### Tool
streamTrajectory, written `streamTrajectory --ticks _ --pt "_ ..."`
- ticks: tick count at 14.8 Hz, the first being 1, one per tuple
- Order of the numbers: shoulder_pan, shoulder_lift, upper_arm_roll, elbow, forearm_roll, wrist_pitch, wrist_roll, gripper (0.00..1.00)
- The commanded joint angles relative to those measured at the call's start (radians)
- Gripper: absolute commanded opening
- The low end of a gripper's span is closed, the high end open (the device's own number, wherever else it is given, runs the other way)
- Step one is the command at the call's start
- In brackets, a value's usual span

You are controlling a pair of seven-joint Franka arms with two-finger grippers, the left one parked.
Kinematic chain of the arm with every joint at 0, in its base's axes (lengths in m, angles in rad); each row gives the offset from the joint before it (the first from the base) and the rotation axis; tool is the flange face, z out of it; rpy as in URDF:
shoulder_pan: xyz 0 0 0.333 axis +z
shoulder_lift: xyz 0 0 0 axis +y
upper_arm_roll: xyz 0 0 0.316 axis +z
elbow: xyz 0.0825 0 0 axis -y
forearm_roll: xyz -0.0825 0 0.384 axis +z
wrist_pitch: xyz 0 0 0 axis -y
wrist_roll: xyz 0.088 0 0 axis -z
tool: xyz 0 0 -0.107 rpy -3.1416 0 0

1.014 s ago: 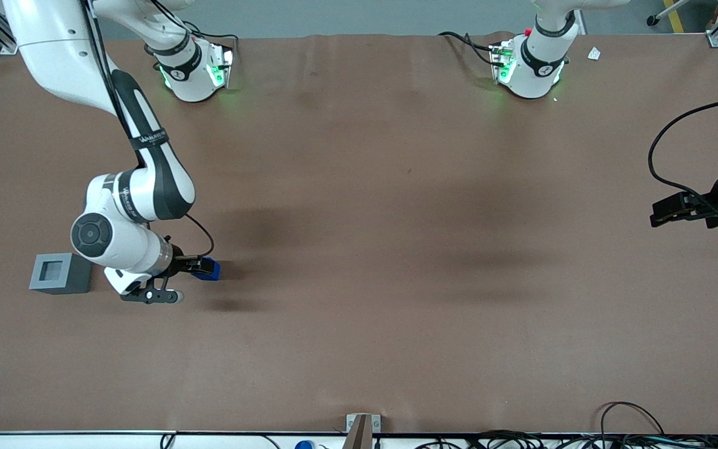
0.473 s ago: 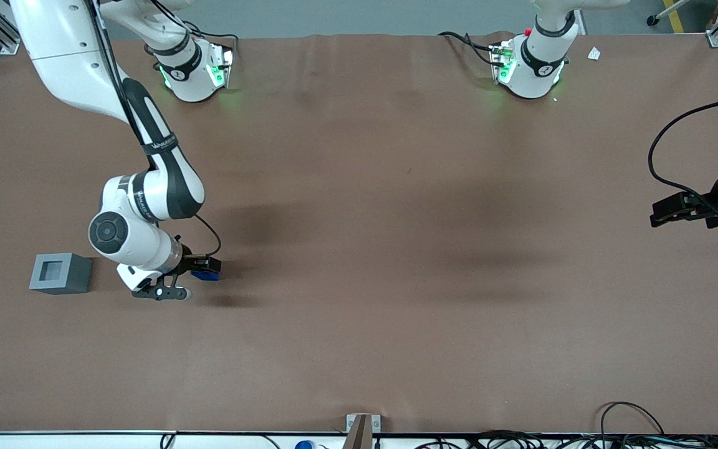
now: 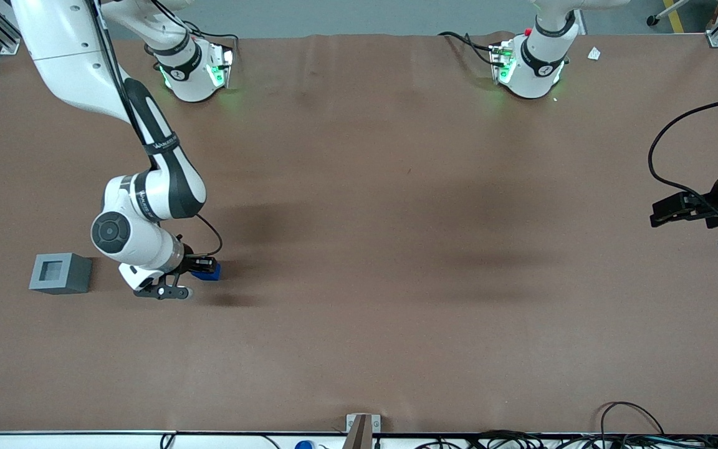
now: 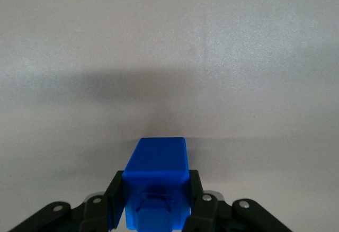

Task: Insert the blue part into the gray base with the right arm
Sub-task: 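Lift the blue block and carry it over the gray base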

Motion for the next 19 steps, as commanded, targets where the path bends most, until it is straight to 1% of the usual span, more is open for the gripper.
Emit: streamTrajectory --ticks 1,3,5,7,9,13,16,19 --pt "0.006 -0.008 -0.005 0.004 0.001 -0.003 0.007 0.19" --pt "-0.003 -0.015 -0.007 0.058 0.000 -0.084 0.009 0.16" --pt "-0.023 -0.017 -0.011 0.175 -0.002 -0.237 0.006 0.16" --pt "-0.052 -0.015 -0.010 0.267 0.000 -0.340 -0.002 0.16" --pt "-0.077 -0.015 -0.010 0.303 -0.002 -0.356 -0.020 0.16" --pt "-0.164 -0.037 -0.010 0.309 0.000 -0.358 -0.097 0.16" --pt "-0.233 -0.052 -0.010 0.313 -0.002 -0.358 -0.186 0.16" --pt "-0.293 -0.051 -0.010 0.321 0.000 -0.356 -0.229 0.16"
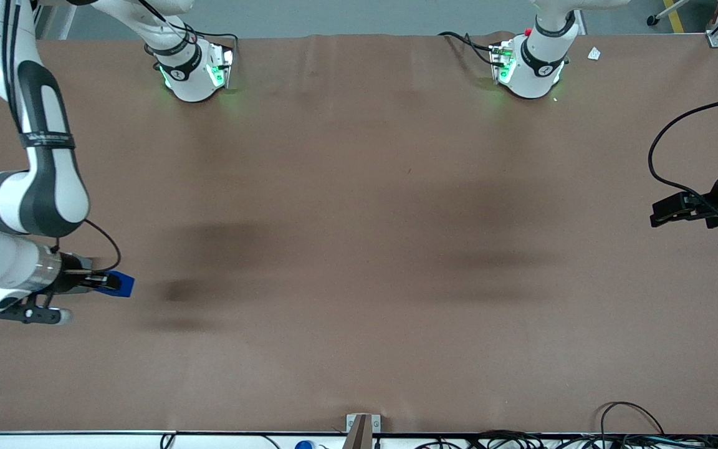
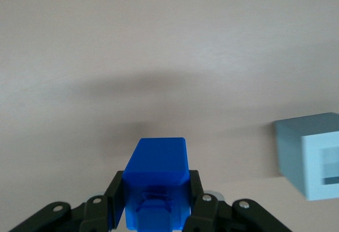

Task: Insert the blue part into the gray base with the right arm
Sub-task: 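Lift the blue block and carry it over the gray base, then lower the blue block into the gray base's opening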

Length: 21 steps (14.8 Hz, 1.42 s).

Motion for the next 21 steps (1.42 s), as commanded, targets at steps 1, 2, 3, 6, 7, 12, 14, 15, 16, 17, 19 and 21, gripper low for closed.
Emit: streamTrajectory --ticks 1,2,3,6,7,12,14,15,16,17,19,21 --pt "-0.059 -0.023 0.017 -0.011 -0.002 -0.007 -0.062 0.16" --pt "-0.074 -0.023 0.017 -0.011 -0.002 -0.007 -0.087 0.16" --pt "-0.091 -0.023 0.017 -0.011 -0.002 -0.007 -0.107 0.16" --pt "-0.151 -0.018 0.017 -0.012 -0.003 0.001 -0.196 0.16" --pt "-0.171 -0.017 0.015 -0.012 -0.003 0.002 -0.220 0.16" --pt "-0.243 -0.009 0.017 -0.014 -0.017 0.034 -0.323 0.16" --pt "-0.268 0.005 0.017 -0.015 -0.017 0.050 -0.363 0.16" --pt "-0.276 0.011 0.017 -0.015 -0.017 0.051 -0.377 0.16" --pt "-0.288 0.021 0.017 -0.015 -0.017 0.051 -0.397 0.16" --pt "-0.291 0.028 0.017 -0.015 -0.017 0.051 -0.402 0.16" --pt "-0.292 0.035 0.017 -0.015 -0.020 0.053 -0.402 0.16" --pt "-0.292 0.040 0.015 -0.015 -0.023 0.059 -0.403 0.16"
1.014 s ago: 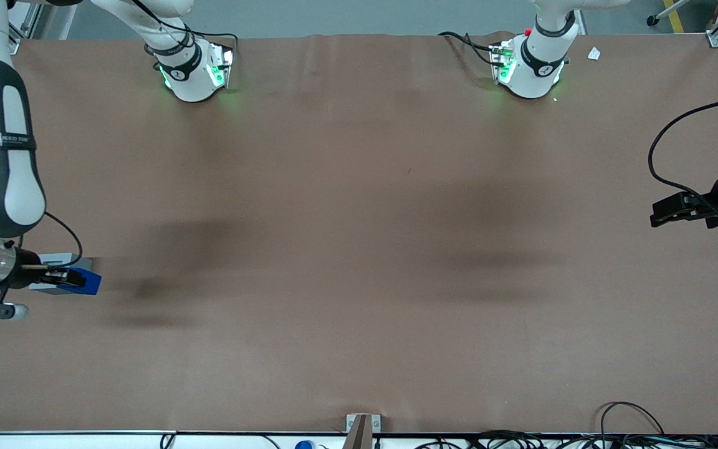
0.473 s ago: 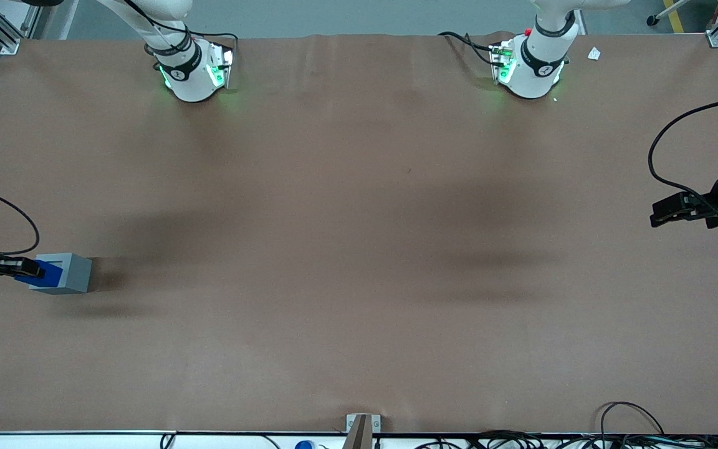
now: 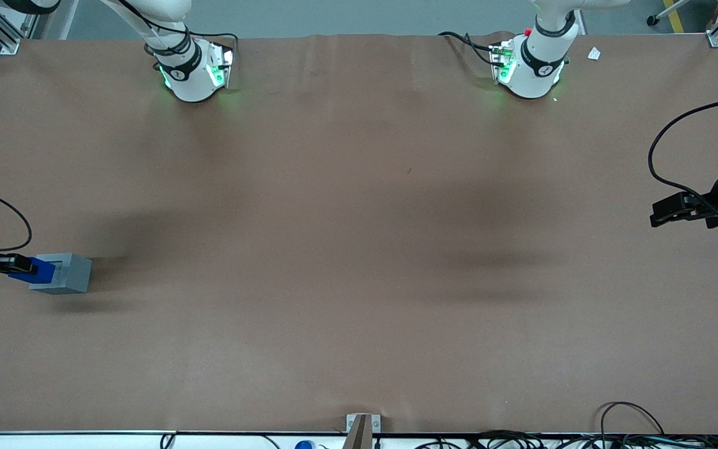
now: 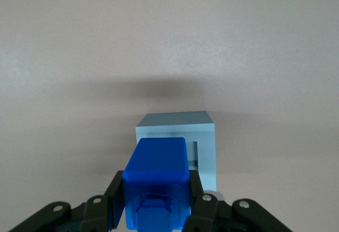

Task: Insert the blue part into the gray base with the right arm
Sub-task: 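Lower the blue block into the gray base's opening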

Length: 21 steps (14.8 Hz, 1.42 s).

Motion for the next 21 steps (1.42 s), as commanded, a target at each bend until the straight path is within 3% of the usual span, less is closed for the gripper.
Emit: streamTrajectory --ticks 1,21 --pt "-0.021 -0.004 0.017 -0.014 -0.028 0.022 -0.011 0.16" --pt "-0.036 0.013 0.019 -0.045 -0.030 0.035 -0.020 0.16"
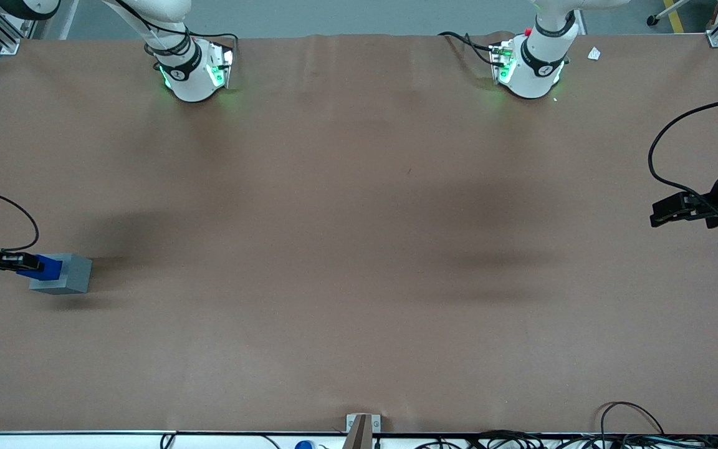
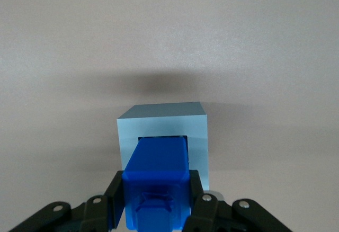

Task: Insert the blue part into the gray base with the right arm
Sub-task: 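Lower the blue block into the gray base's opening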

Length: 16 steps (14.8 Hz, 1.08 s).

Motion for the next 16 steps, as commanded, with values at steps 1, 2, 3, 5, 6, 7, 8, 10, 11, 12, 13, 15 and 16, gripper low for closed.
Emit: streamTrajectory --ticks 1,2,3,5,6,7,8,10,11,12,13,15,16 --pt "-0.015 -0.009 0.015 -0.026 -0.010 0.016 -0.009 0.16" --pt "-0.014 -0.009 0.015 -0.032 -0.010 0.033 -0.009 0.16" --pt "-0.014 -0.009 0.015 -0.046 -0.010 0.050 -0.009 0.16" --pt "-0.014 -0.009 0.015 -0.051 -0.010 0.059 -0.009 0.16" --pt "-0.014 -0.009 0.015 -0.051 -0.010 0.059 -0.009 0.16" --pt "-0.015 -0.009 0.015 -0.051 -0.010 0.059 -0.009 0.16" --pt "-0.015 -0.009 0.015 -0.051 -0.010 0.059 -0.009 0.21" --pt "-0.012 -0.009 0.015 -0.048 -0.010 0.059 -0.009 0.50" --pt "-0.011 -0.010 0.014 -0.046 -0.010 0.059 -0.009 0.82" --pt "-0.011 -0.010 0.015 -0.045 -0.010 0.057 -0.009 0.95" --pt "-0.011 -0.012 0.015 -0.043 -0.010 0.057 -0.007 1.00" --pt "-0.006 -0.034 0.017 -0.043 -0.009 0.047 -0.007 1.00" --pt "-0.003 -0.063 0.018 -0.046 -0.009 0.045 -0.001 1.00"
